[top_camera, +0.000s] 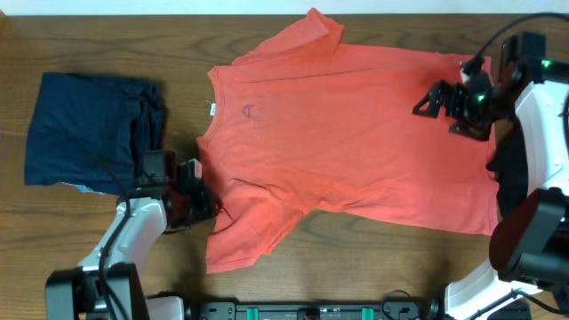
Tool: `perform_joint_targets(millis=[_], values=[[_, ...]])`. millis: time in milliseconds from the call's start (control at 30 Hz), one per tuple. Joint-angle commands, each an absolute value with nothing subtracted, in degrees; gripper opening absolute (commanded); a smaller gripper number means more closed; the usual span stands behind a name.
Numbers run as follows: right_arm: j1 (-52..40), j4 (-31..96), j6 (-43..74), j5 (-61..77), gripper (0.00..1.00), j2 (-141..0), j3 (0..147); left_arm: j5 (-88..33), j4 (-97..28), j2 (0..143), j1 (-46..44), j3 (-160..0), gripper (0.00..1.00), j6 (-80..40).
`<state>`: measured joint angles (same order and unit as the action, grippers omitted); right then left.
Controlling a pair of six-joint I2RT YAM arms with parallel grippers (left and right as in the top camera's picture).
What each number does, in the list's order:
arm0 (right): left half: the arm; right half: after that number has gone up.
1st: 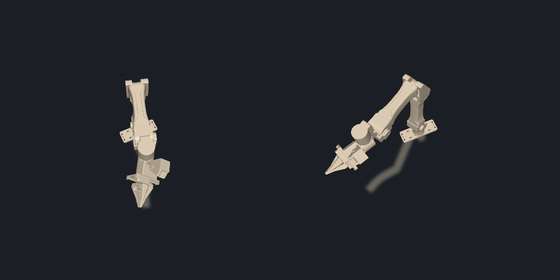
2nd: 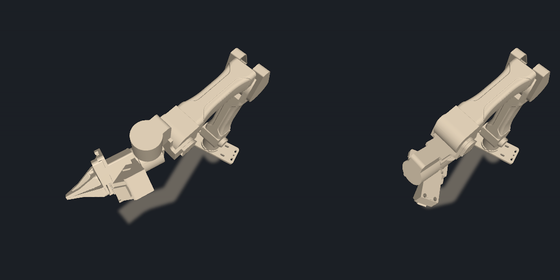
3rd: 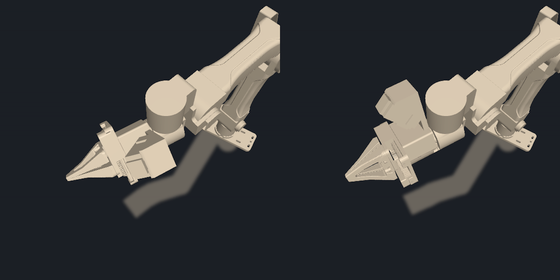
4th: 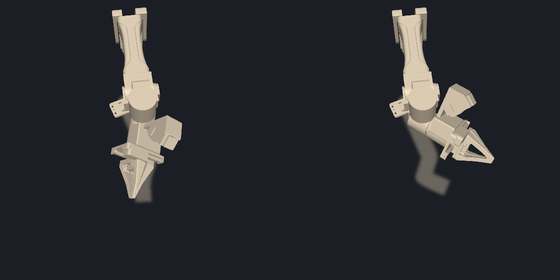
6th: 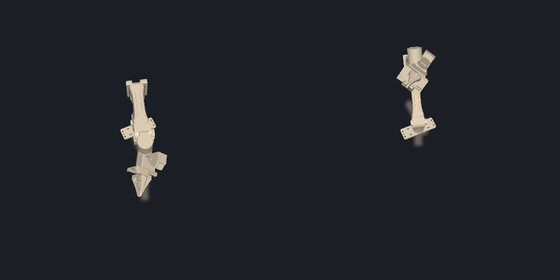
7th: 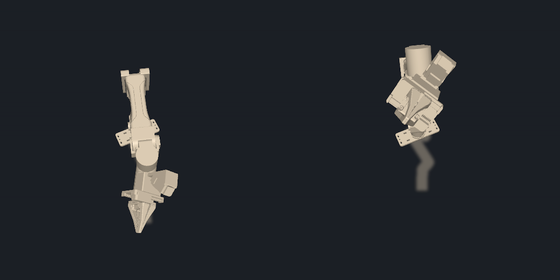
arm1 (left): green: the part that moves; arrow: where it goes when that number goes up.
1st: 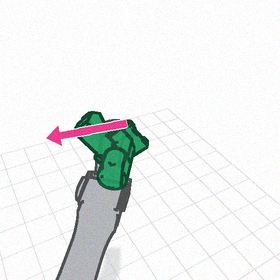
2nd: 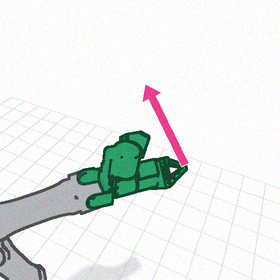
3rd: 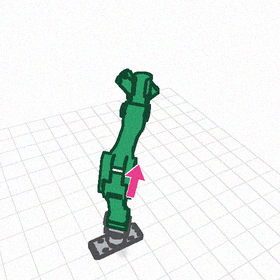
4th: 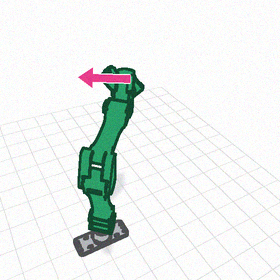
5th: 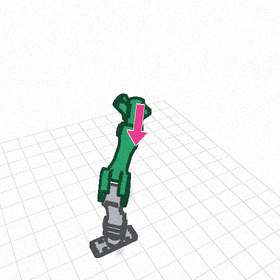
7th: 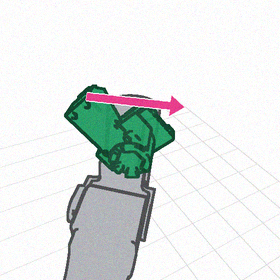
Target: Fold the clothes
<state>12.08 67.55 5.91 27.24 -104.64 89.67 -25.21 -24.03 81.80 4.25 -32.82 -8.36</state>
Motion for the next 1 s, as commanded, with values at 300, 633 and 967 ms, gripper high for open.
perform_joint_targets(millis=[300,633,967], values=[[11.84,65.54,5.08,23.33,0.99,-105.12,83.18,-19.94,-20.93,84.01,3.95,-37.43,0.06,-8.25],[11.84,65.60,5.08,23.27,0.99,-105.12,83.18,-20.58,-26.74,83.68,3.95,-43.29,0.50,-8.25],[11.99,65.43,5.08,22.63,0.99,-105.12,83.18,-32.86,-48.71,80.99,2.70,-45.71,0.49,-8.25]])
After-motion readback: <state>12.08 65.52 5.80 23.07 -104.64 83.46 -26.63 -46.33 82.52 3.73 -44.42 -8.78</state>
